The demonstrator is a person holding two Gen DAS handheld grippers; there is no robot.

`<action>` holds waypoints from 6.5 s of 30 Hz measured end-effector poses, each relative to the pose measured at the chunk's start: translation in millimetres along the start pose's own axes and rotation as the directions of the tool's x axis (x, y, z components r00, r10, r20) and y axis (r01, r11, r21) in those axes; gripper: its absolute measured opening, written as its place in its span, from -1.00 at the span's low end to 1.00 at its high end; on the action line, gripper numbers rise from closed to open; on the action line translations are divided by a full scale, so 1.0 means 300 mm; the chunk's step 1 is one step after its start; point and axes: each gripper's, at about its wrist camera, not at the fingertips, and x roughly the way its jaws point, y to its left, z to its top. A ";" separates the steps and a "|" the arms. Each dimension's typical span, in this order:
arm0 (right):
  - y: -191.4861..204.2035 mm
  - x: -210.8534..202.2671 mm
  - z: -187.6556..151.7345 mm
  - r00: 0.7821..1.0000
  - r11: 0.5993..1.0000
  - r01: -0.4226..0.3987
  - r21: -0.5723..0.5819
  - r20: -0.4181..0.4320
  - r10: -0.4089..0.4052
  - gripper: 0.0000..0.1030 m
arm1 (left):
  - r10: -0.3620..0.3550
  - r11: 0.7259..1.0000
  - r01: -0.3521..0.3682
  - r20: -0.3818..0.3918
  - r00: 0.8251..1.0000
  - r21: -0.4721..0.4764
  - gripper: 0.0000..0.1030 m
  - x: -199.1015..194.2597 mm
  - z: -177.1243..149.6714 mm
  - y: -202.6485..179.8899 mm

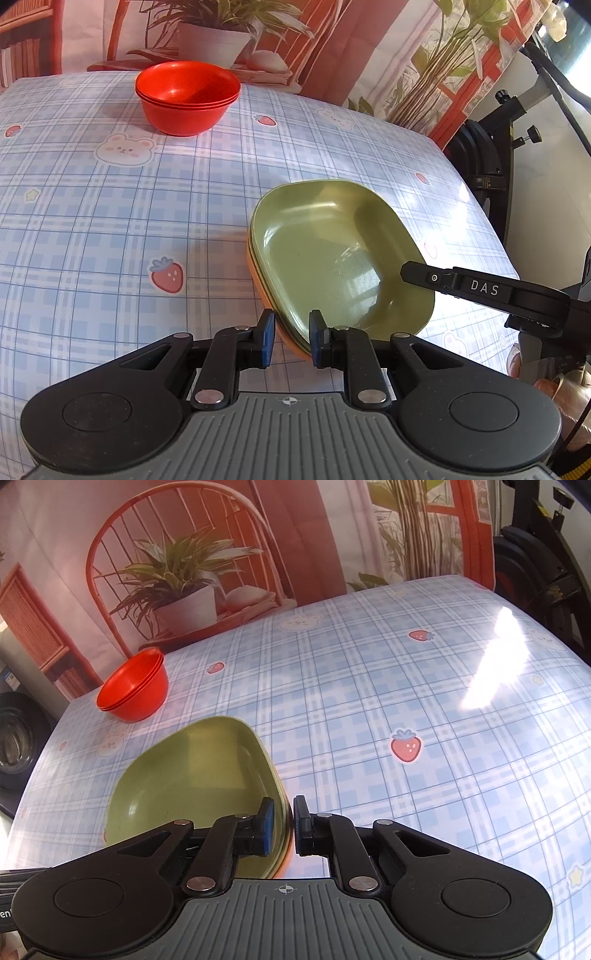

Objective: Organize plates and bowls

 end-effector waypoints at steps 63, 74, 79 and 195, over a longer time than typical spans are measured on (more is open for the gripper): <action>0.543 0.545 0.490 0.990 0.999 -0.049 -0.023 -0.130 0.046 -0.55 | 0.038 0.999 -0.037 0.105 0.994 -0.019 -0.30 0.179 0.603 0.561; 0.534 0.537 0.458 0.991 0.999 -0.049 -0.013 -0.127 0.047 -0.80 | 0.038 0.999 -0.037 0.119 0.992 -0.005 -0.73 0.172 0.580 0.536; 0.531 0.480 0.445 0.992 0.997 -0.071 -0.003 -0.104 0.070 -0.81 | 0.050 0.999 -0.052 0.127 0.991 0.009 -0.73 0.108 0.567 0.522; 0.199 -0.033 0.188 0.994 0.989 0.044 -0.144 0.104 -0.029 -0.59 | 0.110 0.953 -0.148 0.154 0.982 0.264 -0.58 -0.060 0.224 0.084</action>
